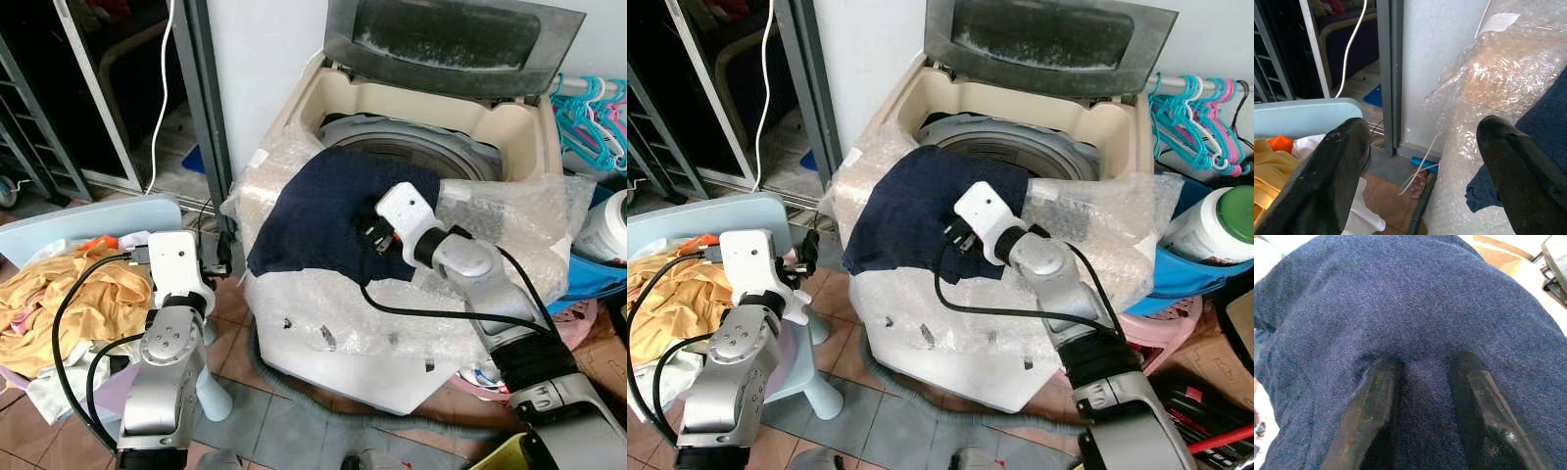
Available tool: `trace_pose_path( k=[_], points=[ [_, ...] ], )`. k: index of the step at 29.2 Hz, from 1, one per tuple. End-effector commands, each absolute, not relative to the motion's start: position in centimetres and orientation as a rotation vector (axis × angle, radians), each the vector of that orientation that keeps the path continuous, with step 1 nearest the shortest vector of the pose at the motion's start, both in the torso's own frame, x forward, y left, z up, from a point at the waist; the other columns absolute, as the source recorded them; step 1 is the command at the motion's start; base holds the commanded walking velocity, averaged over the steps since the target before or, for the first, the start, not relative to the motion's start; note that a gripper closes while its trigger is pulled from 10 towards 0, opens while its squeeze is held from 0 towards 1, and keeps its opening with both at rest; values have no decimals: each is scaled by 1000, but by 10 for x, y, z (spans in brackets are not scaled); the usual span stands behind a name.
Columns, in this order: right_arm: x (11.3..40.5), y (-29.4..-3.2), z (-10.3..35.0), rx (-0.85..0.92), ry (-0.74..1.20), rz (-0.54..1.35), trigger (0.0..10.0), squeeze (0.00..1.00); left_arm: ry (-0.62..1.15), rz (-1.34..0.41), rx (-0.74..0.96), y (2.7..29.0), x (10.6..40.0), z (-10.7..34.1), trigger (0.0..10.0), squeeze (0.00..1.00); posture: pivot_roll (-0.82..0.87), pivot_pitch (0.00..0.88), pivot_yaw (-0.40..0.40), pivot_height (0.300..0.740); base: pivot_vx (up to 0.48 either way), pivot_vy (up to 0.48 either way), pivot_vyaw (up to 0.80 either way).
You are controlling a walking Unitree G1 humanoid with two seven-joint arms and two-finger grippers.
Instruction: Clothes washing
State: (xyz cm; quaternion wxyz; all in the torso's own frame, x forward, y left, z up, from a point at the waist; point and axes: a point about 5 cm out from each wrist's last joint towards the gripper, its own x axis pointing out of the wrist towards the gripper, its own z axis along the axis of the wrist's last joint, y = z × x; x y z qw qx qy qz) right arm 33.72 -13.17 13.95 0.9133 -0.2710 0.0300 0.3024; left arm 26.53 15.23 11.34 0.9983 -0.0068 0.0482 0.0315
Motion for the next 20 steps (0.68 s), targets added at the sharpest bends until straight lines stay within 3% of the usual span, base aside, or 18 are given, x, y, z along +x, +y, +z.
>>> trace_pose_path(
  k=[1, 3, 4, 20],
  points=[
    [340, -138, 129, -581, 121, 568, 0, 263, 91, 51, -10, 150, 265, 116, 10000, 0, -38, 0, -23, 740, 0, 0, 0],
    [340, -138, 129, -574, 124, 563, 0, 263, 92, 51, -9, 151, 265, 116, 10000, 0, -38, 0, -24, 740, 0, 0, 0],
    [340, -137, 127, -575, 128, 562, 0, 0, 92, 54, -9, 151, 265, 116, 10000, 0, -38, 0, -26, 740, 0, 0, 0],
    [342, -142, 126, -570, 128, 527, 0, 0, 95, 49, -10, 150, 266, 115, 10000, 0, -46, 0, -24, 740, 0, 0, 0]
  ],
)
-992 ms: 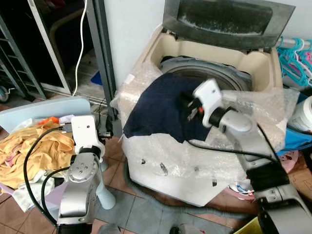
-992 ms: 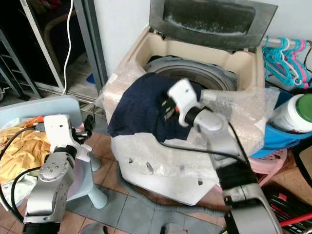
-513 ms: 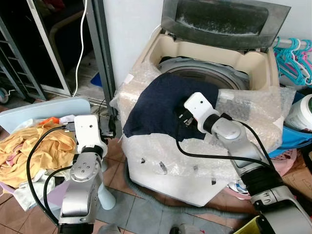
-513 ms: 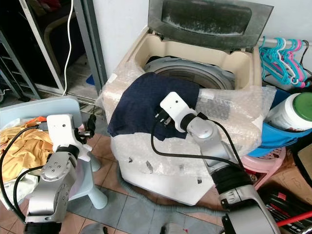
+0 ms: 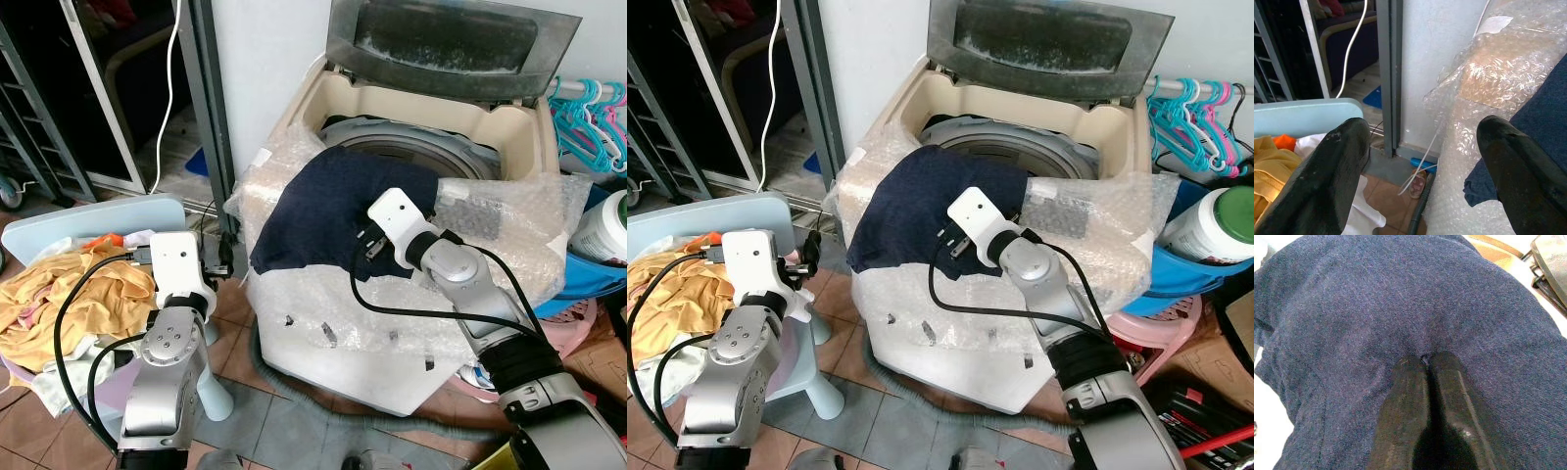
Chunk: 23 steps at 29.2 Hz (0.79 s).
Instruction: Clothes washing
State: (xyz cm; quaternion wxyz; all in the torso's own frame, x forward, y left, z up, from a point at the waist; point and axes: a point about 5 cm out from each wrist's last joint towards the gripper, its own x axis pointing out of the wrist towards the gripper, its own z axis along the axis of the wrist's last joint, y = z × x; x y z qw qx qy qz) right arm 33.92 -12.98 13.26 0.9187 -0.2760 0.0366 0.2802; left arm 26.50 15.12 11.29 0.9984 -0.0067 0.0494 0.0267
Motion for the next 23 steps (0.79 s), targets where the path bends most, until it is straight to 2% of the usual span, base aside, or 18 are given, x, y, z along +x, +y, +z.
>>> trace_pose_path(
  k=[1, 9, 15, 18, 20, 21, 23],
  points=[
    [342, -143, 127, -567, 122, 516, 0, 0, 95, 49, -10, 149, 266, 115, 10000, 0, -45, 0, -25, 740, 0, 0, 0],
    [357, -152, 148, -536, 47, 413, 0, 0, 95, 51, -9, 149, 267, 115, 10000, 0, -41, 0, -27, 740, 0, 0, 0],
    [378, -168, 180, -515, -35, 278, 0, 0, 89, 61, -11, 150, 267, 116, 10000, 0, -35, 0, -35, 740, 0, 0, 0],
    [390, -180, 203, -427, -86, 142, 0, 0, 87, 66, -12, 151, 268, 116, 10000, 0, -34, 0, -37, 740, 0, 0, 0],
    [398, -191, 221, -306, -124, 12, 0, 0, 85, 68, -13, 151, 269, 117, 10000, 0, -34, 0, -37, 740, 0, 0, 0],
    [398, -191, 221, -306, -124, 12, 0, 0, 85, 68, -13, 151, 269, 117, 10000, 0, -34, 0, -37, 740, 0, 0, 0],
    [402, -204, 236, -168, -144, -118, 0, 0, 82, 69, -11, 150, 270, 117, 10000, 0, -34, 0, -37, 740, 0, 0, 0]
  ],
)
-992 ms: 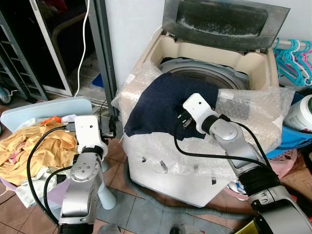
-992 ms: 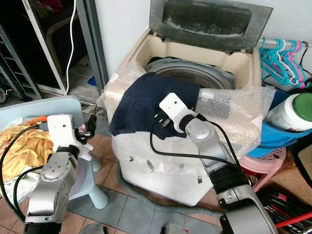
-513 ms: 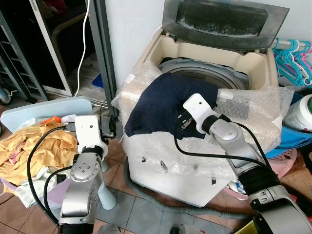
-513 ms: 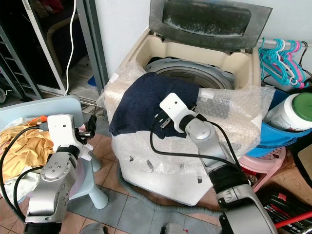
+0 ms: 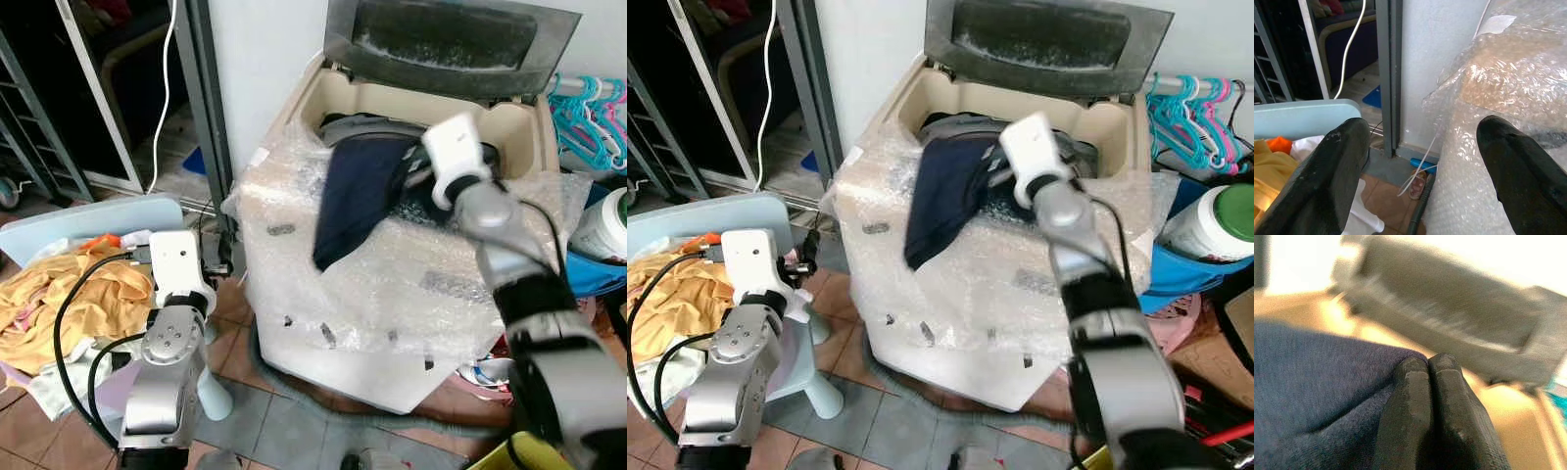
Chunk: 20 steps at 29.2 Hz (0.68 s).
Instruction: Clothes washing
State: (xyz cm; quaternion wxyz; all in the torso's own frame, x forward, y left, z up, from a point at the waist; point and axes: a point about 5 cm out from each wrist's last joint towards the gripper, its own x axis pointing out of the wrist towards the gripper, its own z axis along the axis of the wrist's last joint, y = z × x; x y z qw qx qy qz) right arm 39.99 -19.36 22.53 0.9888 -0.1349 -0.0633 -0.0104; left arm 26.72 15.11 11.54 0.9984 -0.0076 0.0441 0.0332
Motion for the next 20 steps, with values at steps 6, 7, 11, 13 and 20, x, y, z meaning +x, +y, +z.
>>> trace_pose_path(
  k=[6, 7, 11, 13, 20],
  points=[
    [407, -207, 242, -82, -135, -193, 0, 0, 80, 84, -5, 152, 270, 117, 10000, 0, -29, 0, -42, 740, 0, 0, 0],
    [407, -202, 238, -94, -123, -161, 2235, 0, 79, 89, -2, 152, 270, 117, 10000, 0, -29, 0, -43, 740, 0, 0, 0],
    [405, -194, 222, -79, -81, -106, 10000, 1000, 79, 100, 0, 152, 270, 117, 10000, 0, -33, 0, -42, 740, 0, 0, 0],
    [401, -195, 220, -122, -109, -98, 10000, 1000, 83, 110, 1, 153, 270, 117, 10000, 0, -39, 0, -38, 740, 0, 0, 0],
    [383, -194, 218, -126, -211, -15, 10000, 1000, 90, 131, 11, 151, 273, 115, 10000, 0, -60, 0, -17, 740, 0, 0, 0]
  ],
)
